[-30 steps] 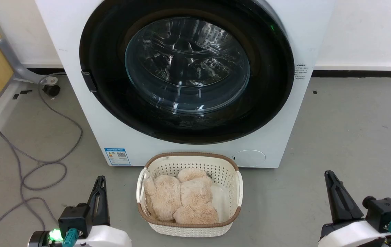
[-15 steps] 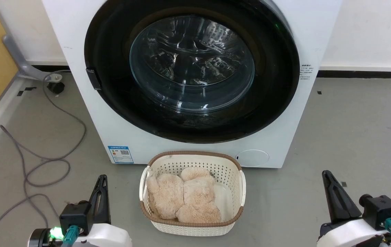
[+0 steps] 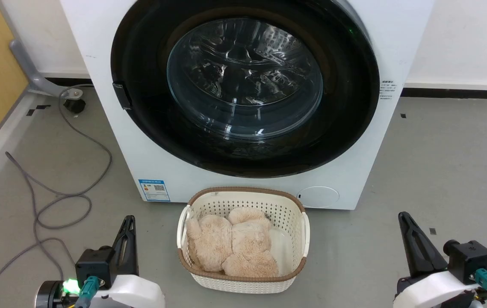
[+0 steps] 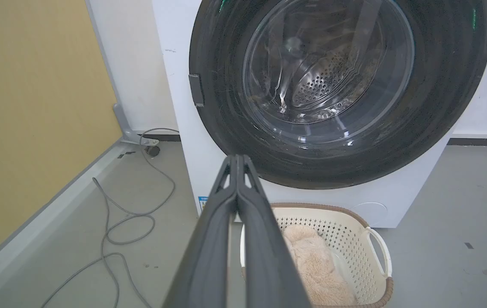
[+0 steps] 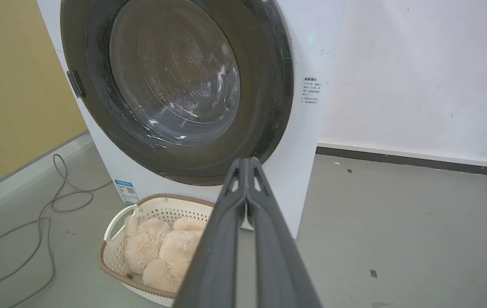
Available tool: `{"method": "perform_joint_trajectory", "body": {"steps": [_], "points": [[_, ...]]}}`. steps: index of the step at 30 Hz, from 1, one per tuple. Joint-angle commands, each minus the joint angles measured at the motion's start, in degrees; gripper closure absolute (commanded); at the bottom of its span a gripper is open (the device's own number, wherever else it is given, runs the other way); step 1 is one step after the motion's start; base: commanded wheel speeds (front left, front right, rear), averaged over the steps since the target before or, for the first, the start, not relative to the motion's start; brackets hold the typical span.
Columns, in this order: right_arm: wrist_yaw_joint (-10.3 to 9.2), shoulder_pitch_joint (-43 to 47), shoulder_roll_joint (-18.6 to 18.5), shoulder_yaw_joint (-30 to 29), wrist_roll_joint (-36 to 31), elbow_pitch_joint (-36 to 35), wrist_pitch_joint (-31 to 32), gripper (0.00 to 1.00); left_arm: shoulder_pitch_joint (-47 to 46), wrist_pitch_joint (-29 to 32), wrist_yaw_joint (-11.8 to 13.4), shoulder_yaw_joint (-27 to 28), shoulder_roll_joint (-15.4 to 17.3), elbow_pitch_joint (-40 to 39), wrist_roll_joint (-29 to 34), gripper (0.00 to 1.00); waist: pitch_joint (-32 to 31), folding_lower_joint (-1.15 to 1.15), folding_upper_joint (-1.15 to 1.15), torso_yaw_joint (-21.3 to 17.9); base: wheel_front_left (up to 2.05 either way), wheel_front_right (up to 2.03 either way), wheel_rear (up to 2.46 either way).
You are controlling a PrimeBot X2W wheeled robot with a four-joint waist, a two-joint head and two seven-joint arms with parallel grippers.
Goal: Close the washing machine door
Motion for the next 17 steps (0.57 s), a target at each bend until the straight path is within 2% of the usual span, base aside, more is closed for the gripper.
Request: {"method": "perform_joint_trajectory", "body": {"steps": [1,17], "points": [[-0.02,-0.5,0.2,0.2,-0.5,-0.6,0.3,1.00,-0.7,0.2,-0.3,0.2,0.1,-0.3,0.4,1.00,0.0,0.00,0.00,0.1,0.00,0.00,0.00],[-0.03,-0.7,0.3,0.6,-1.7,-1.4,2.2,1.00,-1.0,2.1,-1.2,0.3,0.1,-0.9,0.9,1.00,0.3,0.00,0.00,1.0,0.00,0.00,0.00]]}}
